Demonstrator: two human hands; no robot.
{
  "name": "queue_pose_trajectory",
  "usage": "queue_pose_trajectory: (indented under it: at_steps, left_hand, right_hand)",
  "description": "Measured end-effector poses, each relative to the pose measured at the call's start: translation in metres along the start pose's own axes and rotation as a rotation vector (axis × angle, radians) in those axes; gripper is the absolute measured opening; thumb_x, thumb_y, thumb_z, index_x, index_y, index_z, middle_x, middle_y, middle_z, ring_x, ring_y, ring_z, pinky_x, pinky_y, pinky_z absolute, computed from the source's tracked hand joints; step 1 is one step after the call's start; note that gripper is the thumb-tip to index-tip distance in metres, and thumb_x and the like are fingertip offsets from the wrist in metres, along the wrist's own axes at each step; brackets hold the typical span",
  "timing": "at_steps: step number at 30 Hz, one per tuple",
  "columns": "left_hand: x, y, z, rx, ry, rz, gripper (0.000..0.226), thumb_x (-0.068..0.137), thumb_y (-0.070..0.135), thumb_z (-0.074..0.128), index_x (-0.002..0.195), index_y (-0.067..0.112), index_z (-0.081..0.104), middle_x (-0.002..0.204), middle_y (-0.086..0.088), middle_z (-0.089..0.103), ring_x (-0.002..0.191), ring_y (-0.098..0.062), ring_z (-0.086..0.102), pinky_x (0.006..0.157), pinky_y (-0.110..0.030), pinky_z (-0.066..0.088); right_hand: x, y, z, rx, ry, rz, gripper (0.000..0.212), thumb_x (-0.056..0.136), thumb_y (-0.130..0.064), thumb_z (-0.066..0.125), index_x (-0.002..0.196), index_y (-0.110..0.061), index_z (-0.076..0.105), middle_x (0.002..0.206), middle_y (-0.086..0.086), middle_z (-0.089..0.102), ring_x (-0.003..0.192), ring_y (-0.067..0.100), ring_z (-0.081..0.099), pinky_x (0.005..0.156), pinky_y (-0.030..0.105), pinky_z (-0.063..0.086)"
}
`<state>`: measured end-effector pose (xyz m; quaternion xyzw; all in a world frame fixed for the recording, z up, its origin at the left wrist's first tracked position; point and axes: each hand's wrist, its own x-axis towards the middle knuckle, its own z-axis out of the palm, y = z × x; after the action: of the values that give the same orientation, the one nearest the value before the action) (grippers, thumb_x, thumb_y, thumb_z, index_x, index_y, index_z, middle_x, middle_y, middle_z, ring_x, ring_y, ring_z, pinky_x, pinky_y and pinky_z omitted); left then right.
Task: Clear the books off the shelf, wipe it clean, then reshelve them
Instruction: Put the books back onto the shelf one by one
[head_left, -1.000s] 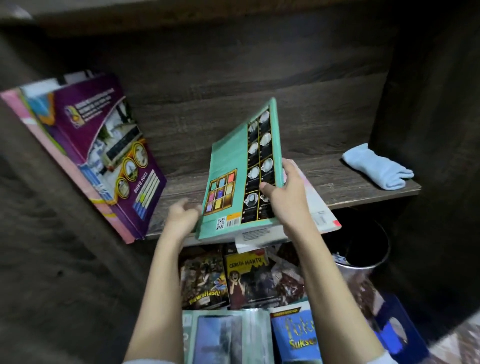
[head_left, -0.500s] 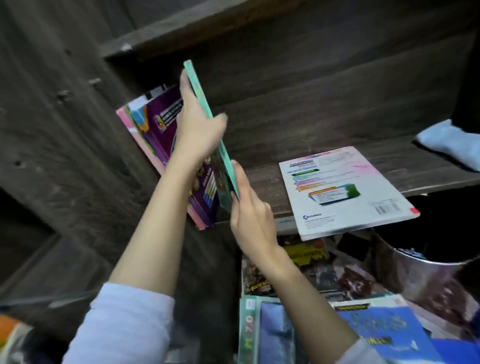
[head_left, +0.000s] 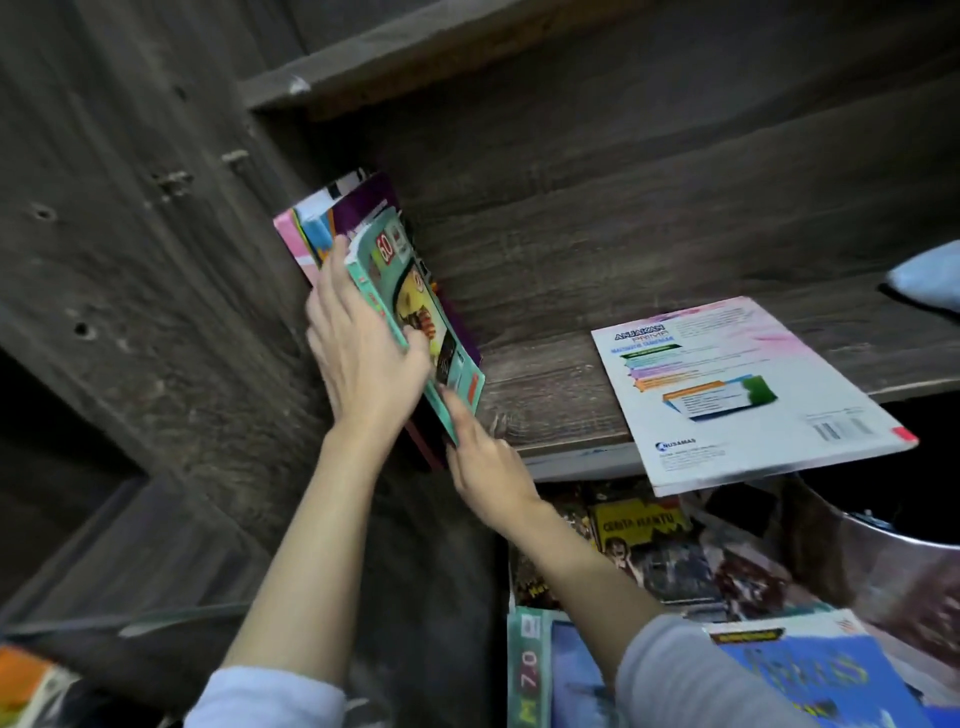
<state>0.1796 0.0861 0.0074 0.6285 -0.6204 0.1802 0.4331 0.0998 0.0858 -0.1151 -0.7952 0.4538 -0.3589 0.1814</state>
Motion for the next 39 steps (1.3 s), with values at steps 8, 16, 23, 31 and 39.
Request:
queue_pose_trajectory:
  at_steps: [8, 16, 23, 31, 39]
  left_hand:
    - [-0.003, -0.018, 0.021, 0.082, 0.105, 0.074, 0.085, 0.082, 0.015, 0.057, 0.149, 0.002, 0.006, 0.154, -0.015, 0.018, 0.141, -0.029, 0.021, 0.114, -0.033, 0.013]
    - [-0.006, -0.026, 0.032, 0.129, 0.149, 0.143, 0.078, 0.092, 0.013, 0.048, 0.145, -0.003, -0.007, 0.155, -0.021, 0.013, 0.141, -0.029, 0.025, 0.114, -0.026, 0.011]
    - [-0.007, -0.030, 0.042, 0.285, 0.182, 0.130, 0.075, 0.093, 0.019, 0.047, 0.145, -0.007, -0.001, 0.155, -0.021, 0.013, 0.143, -0.025, 0.020, 0.114, -0.033, 0.015]
    - [-0.014, -0.037, 0.050, 0.403, 0.144, 0.125, 0.074, 0.093, 0.020, 0.043, 0.146, 0.007, -0.007, 0.156, -0.018, 0.010, 0.145, -0.022, 0.012, 0.116, -0.036, 0.009]
    - [-0.019, -0.036, 0.051, 0.546, 0.157, 0.113, 0.079, 0.093, 0.024, 0.046, 0.145, -0.003, -0.007, 0.155, -0.020, 0.014, 0.144, -0.027, 0.015, 0.116, -0.036, 0.010]
  right_hand:
    - [0.026, 0.013, 0.007, 0.069, -0.128, 0.021, 0.075, 0.096, -0.016, 0.044, 0.150, -0.030, -0.005, 0.160, -0.004, 0.002, 0.123, 0.040, 0.048, 0.099, 0.048, 0.041]
    - [0.024, 0.050, 0.011, 0.194, -0.296, 0.033, 0.100, 0.077, -0.029, 0.068, 0.149, -0.037, 0.000, 0.158, 0.001, 0.014, 0.140, 0.026, 0.029, 0.113, 0.040, 0.029]
    - [0.029, 0.052, 0.009, 0.358, -0.249, 0.129, 0.096, 0.074, -0.022, 0.079, 0.148, -0.038, 0.020, 0.151, 0.000, 0.035, 0.137, 0.015, 0.033, 0.110, 0.024, 0.025]
    - [0.035, 0.051, 0.014, 0.364, -0.225, 0.195, 0.093, 0.075, -0.016, 0.078, 0.148, -0.033, 0.023, 0.149, 0.002, 0.038, 0.135, 0.016, 0.036, 0.108, 0.022, 0.026]
    - [0.036, 0.047, 0.020, 0.303, -0.210, 0.235, 0.089, 0.079, -0.014, 0.075, 0.149, -0.030, 0.022, 0.148, 0.005, 0.039, 0.134, 0.022, 0.040, 0.112, 0.033, 0.031]
